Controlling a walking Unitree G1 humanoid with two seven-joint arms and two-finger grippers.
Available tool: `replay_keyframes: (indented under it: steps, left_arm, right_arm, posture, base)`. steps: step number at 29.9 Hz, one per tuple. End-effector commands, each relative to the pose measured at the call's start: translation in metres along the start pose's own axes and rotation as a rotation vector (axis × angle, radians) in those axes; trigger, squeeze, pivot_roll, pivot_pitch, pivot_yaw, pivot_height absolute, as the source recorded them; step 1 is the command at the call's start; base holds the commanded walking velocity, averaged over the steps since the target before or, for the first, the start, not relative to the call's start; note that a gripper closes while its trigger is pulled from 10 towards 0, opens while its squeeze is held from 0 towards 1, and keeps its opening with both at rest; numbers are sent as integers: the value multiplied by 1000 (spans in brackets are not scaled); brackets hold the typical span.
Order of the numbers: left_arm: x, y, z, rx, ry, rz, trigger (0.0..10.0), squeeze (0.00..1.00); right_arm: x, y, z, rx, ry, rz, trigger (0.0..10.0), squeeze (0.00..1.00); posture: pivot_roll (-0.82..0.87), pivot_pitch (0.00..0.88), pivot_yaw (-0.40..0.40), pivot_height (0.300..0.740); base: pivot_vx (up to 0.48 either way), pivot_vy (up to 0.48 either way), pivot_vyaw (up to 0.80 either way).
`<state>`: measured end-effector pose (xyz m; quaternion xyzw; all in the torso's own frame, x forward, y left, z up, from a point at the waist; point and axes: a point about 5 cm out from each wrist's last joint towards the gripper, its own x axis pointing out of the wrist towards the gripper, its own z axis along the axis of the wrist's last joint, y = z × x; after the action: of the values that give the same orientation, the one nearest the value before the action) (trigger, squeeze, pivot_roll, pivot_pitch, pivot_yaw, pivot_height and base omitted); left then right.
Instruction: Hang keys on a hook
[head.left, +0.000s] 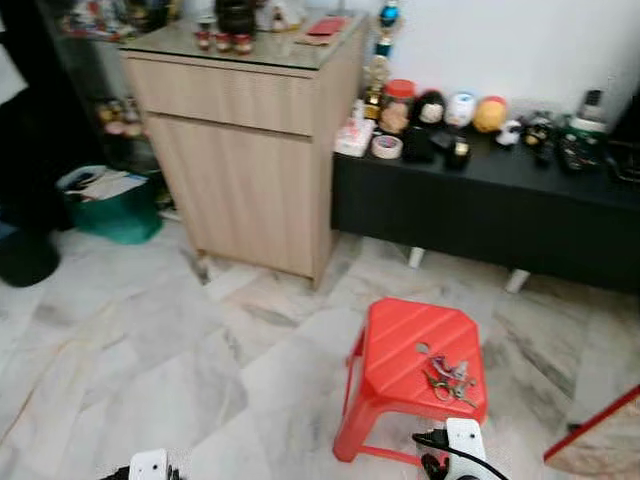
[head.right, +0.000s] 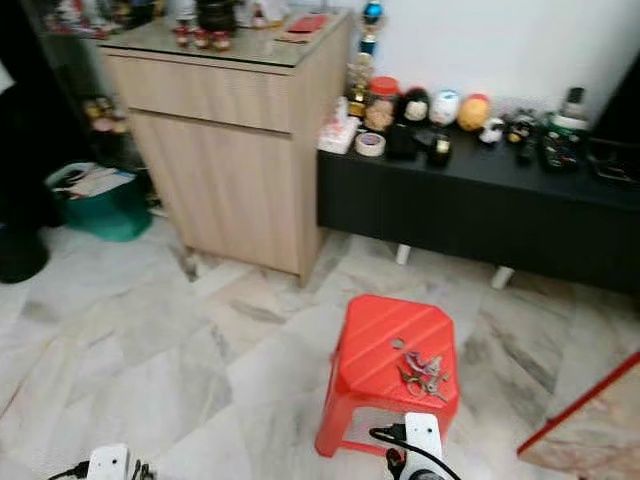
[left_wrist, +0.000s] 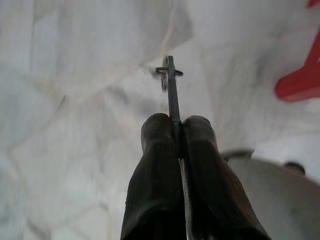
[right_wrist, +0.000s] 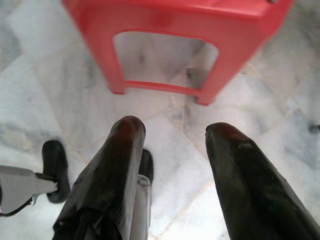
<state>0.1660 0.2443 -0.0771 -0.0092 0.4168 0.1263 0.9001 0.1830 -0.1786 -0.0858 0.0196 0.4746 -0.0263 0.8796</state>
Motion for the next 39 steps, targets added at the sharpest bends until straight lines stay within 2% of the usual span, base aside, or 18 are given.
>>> replay_keyframes:
  steps: [1,11,21,31,39]
  left_arm:
    - [-1,2,-4,7,11,8,10000,0]
    - [-2,-1,-5,13,-6,1,10000,0]
    - [-3,-3,-7,12,-11,-10,10000,0]
    - [-2,-5,-5,16,-23,-20,10000,0]
    - [-2,-7,-5,17,-28,-28,10000,0]
  right_arm:
    - [0,0,0,-7,1,-3,10000,0]
    - [0,-5,-1,15,18,-17,10000,0]
    - [0,-4,-1,25,15,-22,10000,0]
    - [0,-3,-1,32,7,-12,10000,0]
    - [0,-3,-1,43,6,-19,10000,0]
  posture:
    - [75,0,-6,740]
    - [75,11,-5,740]
    - [78,25,-5,740]
    - [81,30,-7,740]
    - [83,32,-10,740]
  base:
    - [0,0,-775]
    - [0,0,-775]
    - [0,-336,-774]
    - [0,-354,0]
    - [0,-141,0]
